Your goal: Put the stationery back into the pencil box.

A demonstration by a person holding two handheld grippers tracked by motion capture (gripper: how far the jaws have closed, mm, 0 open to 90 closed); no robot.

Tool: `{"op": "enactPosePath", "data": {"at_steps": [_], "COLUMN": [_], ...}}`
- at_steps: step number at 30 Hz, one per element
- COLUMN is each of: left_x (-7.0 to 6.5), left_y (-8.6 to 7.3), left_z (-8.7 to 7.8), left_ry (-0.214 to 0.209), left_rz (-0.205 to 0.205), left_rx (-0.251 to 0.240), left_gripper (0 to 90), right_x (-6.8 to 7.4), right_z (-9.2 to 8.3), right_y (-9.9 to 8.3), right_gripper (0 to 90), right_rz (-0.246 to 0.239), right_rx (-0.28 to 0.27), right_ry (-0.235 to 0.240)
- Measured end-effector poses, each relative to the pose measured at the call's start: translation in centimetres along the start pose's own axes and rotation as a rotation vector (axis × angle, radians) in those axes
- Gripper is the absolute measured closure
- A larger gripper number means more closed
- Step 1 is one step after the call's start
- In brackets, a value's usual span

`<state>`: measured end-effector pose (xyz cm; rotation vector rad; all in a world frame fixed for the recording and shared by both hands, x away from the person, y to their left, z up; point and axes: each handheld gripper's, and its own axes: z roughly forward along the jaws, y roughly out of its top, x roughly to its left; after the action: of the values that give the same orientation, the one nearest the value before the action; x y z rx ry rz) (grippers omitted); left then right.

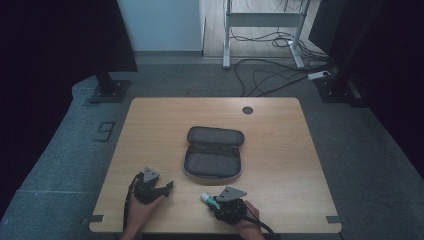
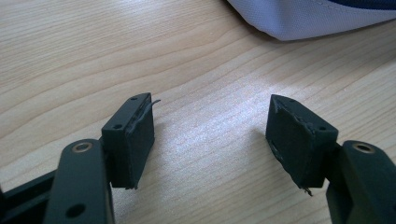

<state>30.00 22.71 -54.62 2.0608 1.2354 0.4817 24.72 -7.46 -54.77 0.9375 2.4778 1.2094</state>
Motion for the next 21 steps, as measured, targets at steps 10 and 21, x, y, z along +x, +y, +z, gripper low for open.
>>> {"op": "enactPosePath", "data": {"at_steps": [10, 21], "left_x": [-0.1, -0.2], "left_y": [0.0, 0.0], "left_z": [0.0, 0.1], "left_ry": [0.007, 0.011], "left_rz": [0.008, 0.012], "left_rx": [0.004, 0.004], "left_gripper": [32.8, 32.4], "right_x": [-0.1, -0.8], "right_z": [0.0, -1.0], "right_y": [0.0, 0.6], "right_gripper": [64.3, 64.5], "right_rz": [0.004, 0.026], "right_rx": [0.010, -0.018], "right_ry": [0.000, -0.002]}}
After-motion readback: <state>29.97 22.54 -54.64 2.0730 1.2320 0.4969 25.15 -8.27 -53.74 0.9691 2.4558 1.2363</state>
